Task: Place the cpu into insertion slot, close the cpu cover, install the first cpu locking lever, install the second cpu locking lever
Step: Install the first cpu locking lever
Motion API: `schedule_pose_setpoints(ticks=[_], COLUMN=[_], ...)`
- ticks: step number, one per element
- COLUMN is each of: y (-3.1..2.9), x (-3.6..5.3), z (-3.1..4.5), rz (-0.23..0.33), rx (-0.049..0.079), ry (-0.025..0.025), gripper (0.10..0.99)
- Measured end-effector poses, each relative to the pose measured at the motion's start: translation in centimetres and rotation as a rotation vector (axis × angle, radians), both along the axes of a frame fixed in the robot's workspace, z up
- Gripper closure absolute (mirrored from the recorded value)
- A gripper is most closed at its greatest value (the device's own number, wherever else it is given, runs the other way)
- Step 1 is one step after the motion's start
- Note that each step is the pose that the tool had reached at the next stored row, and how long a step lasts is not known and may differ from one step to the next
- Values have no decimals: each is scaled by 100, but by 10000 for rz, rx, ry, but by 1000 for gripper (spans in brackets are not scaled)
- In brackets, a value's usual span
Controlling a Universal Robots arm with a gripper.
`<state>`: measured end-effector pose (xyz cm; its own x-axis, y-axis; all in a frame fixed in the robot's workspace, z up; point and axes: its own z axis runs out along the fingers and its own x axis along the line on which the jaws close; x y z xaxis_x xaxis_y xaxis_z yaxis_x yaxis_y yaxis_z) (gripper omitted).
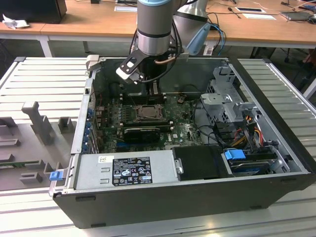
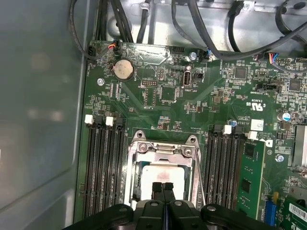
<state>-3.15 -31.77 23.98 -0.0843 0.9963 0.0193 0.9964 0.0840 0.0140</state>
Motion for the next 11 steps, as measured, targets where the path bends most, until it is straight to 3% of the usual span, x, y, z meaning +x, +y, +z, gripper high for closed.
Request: schedule_pose_setpoints(ticks=[11], y=[0], x=[0], z=[27], rz=[0], rx=[0], ry=[0], gripper=[980])
